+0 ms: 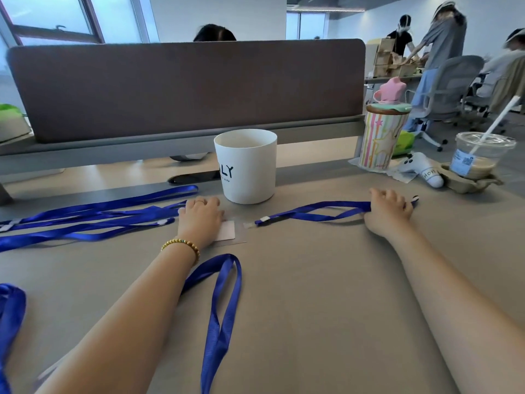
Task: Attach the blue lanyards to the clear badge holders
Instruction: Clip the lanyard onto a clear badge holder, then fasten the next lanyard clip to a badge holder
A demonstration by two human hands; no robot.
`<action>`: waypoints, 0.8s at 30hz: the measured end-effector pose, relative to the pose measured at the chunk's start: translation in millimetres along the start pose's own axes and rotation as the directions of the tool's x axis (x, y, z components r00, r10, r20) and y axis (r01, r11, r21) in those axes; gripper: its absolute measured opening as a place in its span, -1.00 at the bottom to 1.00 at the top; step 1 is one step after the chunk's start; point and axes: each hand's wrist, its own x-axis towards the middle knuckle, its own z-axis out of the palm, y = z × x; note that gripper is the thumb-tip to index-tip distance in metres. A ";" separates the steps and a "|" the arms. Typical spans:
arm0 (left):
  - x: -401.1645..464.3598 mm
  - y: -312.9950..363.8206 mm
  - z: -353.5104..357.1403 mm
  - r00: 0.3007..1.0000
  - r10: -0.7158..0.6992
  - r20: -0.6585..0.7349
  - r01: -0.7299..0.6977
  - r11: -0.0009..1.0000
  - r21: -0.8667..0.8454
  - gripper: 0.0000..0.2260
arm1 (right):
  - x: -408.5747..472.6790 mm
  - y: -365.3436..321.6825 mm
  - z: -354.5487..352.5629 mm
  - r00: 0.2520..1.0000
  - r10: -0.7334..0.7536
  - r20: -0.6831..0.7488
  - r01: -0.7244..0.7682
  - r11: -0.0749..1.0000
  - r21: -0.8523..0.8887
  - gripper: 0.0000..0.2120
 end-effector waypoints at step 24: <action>-9.1 27.4 7.2 0.983 0.049 0.177 -0.056 0.998 0.033 -0.59 | -0.7 -13.7 19.6 0.996 -0.036 0.079 0.042 0.996 -0.075 -0.53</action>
